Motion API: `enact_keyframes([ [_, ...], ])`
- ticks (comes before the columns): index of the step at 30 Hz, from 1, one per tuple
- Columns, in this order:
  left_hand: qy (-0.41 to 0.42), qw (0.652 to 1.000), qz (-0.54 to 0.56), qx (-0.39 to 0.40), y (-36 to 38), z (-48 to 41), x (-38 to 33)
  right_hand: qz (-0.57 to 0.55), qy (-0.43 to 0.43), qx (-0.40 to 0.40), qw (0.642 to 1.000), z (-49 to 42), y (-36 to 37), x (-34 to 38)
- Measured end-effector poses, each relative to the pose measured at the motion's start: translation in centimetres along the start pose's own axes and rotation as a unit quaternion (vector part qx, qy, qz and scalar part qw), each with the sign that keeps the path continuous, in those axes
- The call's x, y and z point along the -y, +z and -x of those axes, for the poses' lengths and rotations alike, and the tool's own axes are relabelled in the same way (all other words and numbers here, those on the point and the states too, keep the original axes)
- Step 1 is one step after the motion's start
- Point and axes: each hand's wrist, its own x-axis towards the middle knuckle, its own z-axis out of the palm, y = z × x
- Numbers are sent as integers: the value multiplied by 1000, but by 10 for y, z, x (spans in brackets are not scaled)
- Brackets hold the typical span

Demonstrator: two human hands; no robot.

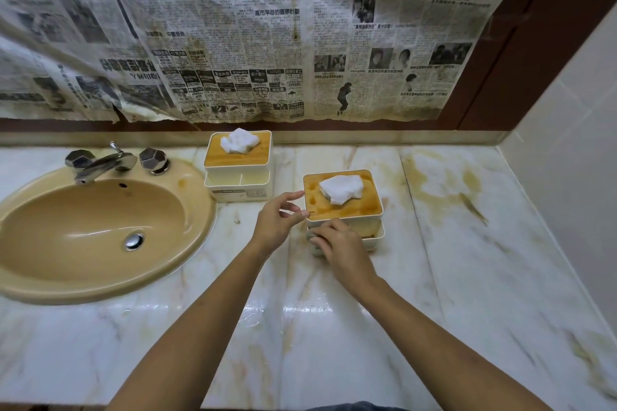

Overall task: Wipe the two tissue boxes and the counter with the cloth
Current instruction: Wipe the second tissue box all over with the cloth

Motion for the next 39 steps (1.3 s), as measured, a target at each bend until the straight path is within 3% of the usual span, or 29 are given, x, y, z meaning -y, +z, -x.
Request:
enact_keyframes([
  [5, 0, 1000, -5, 0, 0, -1, -1, -52, 28, -64, 996, 1, -8, -12],
  [9, -1, 1000, -15, 1, 0, -1, 0, 7, 27, -130, 991, 13, -30, -35],
  [14, 2, 1000, -15, 2, 1, -2, 1, 40, -12, -59, 997, 7, -7, -22],
  [18, -5, 1000, -20, 7, 0, -3, 2, 44, 6, -6, 999, -9, 17, 0],
  [28, -20, 1000, 6, 21, 2, 4, -4, -147, 88, -179, 969, 16, -52, -20],
  [36, -38, 998, 33, 25, 8, 9, -9, -168, 73, -244, 952, 33, -112, -24],
  [39, -34, 999, 6, 15, 14, 8, -13, -155, 71, -231, 958, 35, -114, -28],
])
